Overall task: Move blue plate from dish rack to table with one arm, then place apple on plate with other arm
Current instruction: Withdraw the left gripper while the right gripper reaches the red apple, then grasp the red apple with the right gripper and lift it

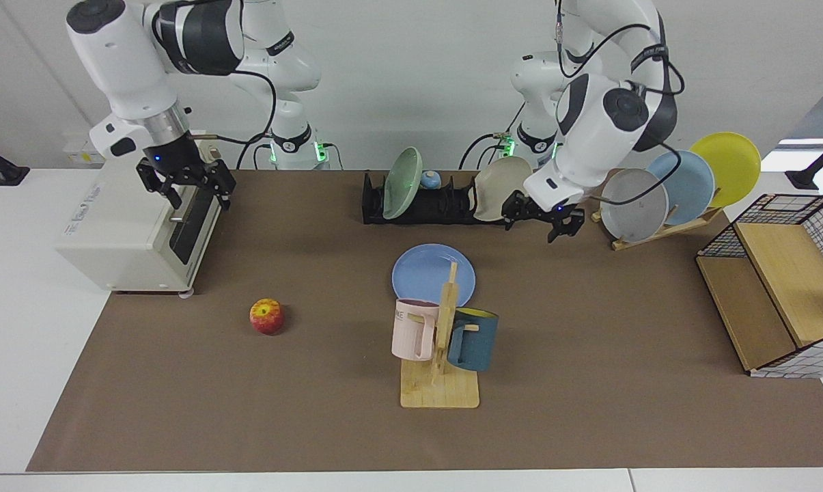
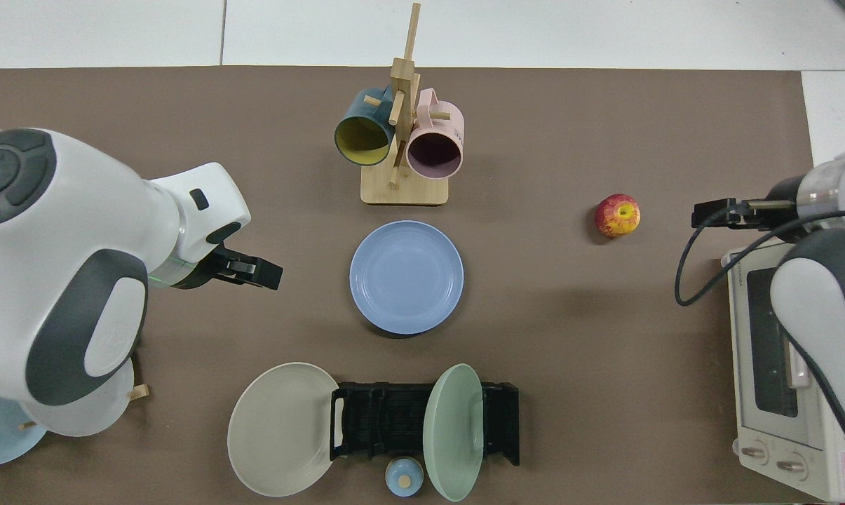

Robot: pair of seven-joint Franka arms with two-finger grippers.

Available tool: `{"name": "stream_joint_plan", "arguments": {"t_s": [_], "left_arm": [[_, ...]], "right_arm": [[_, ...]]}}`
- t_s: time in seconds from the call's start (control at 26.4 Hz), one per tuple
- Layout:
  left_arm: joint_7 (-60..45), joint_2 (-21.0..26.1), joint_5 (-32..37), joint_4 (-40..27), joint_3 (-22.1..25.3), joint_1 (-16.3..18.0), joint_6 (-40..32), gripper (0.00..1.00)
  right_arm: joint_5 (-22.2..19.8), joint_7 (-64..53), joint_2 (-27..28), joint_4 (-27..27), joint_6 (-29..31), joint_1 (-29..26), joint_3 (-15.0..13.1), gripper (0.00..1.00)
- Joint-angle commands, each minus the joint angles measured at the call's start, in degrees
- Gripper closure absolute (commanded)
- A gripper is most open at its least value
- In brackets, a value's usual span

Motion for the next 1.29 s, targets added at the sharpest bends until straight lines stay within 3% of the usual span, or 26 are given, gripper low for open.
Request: {"name": "stream_joint_plan", "arguments": {"t_s": [0.0,0.15,0.49,1.06,1.25], "left_arm": [[-0.8,-0.5,2.1,5.4,4.5,-2.5,-5.4,0.0],[-0.3,-0.1,2.2,10.6,7.6,-3.8,-10.0,0.0],[-0.2,4.6,5.9,22.2,8.0,-4.7,-18.0,0.0],[-0.5,2.0,6.0,21.1,8.0,-4.1,-18.1,0.0],[-1.0,1.5,6.1,21.1,8.2,-4.1,-18.2,0.0]], "right_arm": [[0.3,-1.2,6.8,1.0,8.0,0.0,0.2,0.0],[0.3,-1.4,10.2,1.5,12.2,1.1,0.9,0.0],[1.2,-1.2,15.3,1.6,17.9,5.0,0.9,0.0],[1.3,-7.3,19.2,0.6,21.1,3.5,0.9,0.0],[4.2,-7.6,19.6,0.6,21.6,4.4,0.9,0.0]]}}
